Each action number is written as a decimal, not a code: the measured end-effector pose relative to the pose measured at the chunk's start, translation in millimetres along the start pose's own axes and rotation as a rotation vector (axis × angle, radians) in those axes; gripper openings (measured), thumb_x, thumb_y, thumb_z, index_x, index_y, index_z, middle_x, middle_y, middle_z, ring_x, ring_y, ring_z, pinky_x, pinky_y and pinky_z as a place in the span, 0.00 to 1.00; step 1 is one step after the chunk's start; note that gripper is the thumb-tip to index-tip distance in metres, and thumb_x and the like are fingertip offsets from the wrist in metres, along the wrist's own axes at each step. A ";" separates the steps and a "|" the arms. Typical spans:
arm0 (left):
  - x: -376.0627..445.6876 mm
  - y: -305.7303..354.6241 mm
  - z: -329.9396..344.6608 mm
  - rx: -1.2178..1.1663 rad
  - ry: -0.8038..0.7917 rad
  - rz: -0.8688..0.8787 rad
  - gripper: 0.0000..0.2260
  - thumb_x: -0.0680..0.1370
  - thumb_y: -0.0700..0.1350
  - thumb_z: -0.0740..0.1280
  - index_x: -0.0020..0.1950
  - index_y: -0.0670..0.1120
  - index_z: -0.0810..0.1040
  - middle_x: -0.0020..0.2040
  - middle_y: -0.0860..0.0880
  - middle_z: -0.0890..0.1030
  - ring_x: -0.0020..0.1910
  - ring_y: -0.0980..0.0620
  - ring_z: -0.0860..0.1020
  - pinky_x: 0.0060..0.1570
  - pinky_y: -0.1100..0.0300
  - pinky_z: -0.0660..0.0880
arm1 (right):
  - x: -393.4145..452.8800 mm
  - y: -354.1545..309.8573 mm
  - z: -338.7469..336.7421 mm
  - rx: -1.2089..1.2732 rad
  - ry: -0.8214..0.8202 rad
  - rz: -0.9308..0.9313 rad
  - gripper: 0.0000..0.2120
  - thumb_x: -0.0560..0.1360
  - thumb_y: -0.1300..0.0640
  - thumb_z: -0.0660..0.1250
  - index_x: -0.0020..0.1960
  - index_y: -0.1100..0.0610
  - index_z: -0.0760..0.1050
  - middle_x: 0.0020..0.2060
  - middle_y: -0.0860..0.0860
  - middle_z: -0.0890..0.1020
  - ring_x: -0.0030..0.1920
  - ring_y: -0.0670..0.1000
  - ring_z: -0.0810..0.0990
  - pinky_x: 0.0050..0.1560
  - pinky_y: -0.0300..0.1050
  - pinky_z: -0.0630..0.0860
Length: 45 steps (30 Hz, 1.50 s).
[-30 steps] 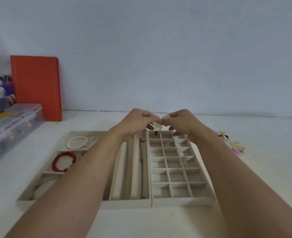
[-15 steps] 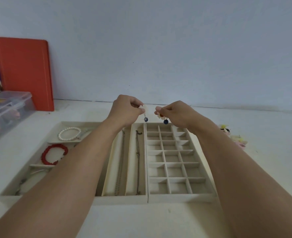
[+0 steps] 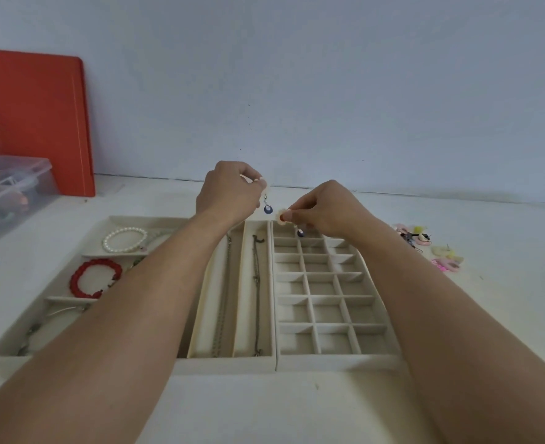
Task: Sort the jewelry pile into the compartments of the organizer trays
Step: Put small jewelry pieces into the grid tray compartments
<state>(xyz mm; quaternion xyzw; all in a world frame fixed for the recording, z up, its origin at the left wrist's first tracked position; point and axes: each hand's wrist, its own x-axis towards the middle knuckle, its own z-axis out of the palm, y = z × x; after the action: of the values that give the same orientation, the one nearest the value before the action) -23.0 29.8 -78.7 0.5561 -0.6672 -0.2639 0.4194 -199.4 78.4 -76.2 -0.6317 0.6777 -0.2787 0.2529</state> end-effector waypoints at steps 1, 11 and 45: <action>-0.6 0.1 0.1 -0.009 0.003 -0.003 0.04 0.76 0.49 0.70 0.41 0.53 0.80 0.30 0.54 0.83 0.33 0.53 0.83 0.48 0.51 0.82 | 1.0 -0.1 1.1 -0.045 -0.034 -0.001 0.07 0.75 0.49 0.75 0.44 0.52 0.87 0.35 0.52 0.85 0.31 0.43 0.78 0.36 0.36 0.73; -6.7 5.8 0.5 -0.139 -0.051 -0.004 0.04 0.76 0.47 0.72 0.44 0.47 0.83 0.38 0.51 0.86 0.33 0.55 0.85 0.39 0.57 0.81 | 3.7 1.8 10.9 -0.258 -0.099 -0.074 0.08 0.80 0.52 0.69 0.48 0.50 0.87 0.36 0.49 0.82 0.30 0.44 0.72 0.33 0.38 0.68; -8.0 9.5 -0.4 -0.123 -0.276 0.090 0.05 0.78 0.46 0.71 0.47 0.47 0.86 0.46 0.51 0.86 0.37 0.59 0.82 0.42 0.63 0.73 | -0.5 5.2 -6.0 0.178 0.030 -0.082 0.12 0.70 0.55 0.80 0.46 0.62 0.82 0.38 0.53 0.85 0.36 0.47 0.79 0.43 0.45 0.80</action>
<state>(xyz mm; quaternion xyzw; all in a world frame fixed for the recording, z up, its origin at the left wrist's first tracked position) -27.4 39.7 -72.9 0.4574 -0.7252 -0.3592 0.3686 -207.2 79.5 -75.6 -0.6297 0.6277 -0.3572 0.2861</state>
